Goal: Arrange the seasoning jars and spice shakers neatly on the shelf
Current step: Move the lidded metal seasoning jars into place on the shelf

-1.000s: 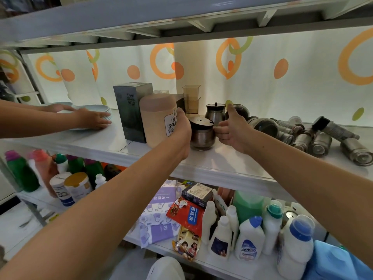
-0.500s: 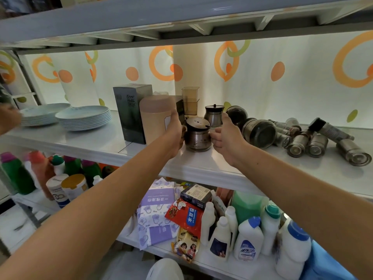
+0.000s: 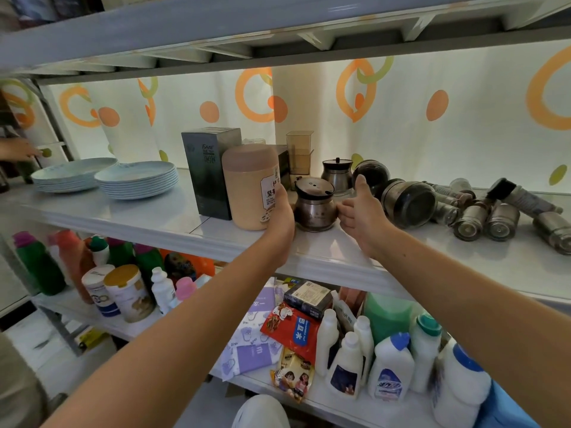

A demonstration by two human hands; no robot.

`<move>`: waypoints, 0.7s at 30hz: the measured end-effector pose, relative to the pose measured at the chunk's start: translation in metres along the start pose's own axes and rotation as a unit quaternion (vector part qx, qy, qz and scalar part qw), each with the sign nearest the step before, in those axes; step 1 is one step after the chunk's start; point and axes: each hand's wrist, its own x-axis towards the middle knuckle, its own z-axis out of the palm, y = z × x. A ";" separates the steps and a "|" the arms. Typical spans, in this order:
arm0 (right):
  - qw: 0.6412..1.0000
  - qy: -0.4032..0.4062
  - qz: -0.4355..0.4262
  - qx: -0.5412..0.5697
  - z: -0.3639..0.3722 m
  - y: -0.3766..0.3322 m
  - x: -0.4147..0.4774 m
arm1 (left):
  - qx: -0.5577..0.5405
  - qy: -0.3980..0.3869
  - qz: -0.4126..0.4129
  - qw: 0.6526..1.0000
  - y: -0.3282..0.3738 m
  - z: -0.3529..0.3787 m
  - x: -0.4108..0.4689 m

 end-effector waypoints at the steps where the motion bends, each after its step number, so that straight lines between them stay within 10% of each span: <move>1: 1.000 0.000 0.000 0.003 0.000 -0.001 -0.001 | 0.002 -0.003 -0.001 1.000 0.001 0.000 0.001; 21: 1.000 -0.021 0.015 0.008 0.003 -0.001 -0.014 | -0.004 -0.047 -0.025 0.999 0.012 -0.014 -0.010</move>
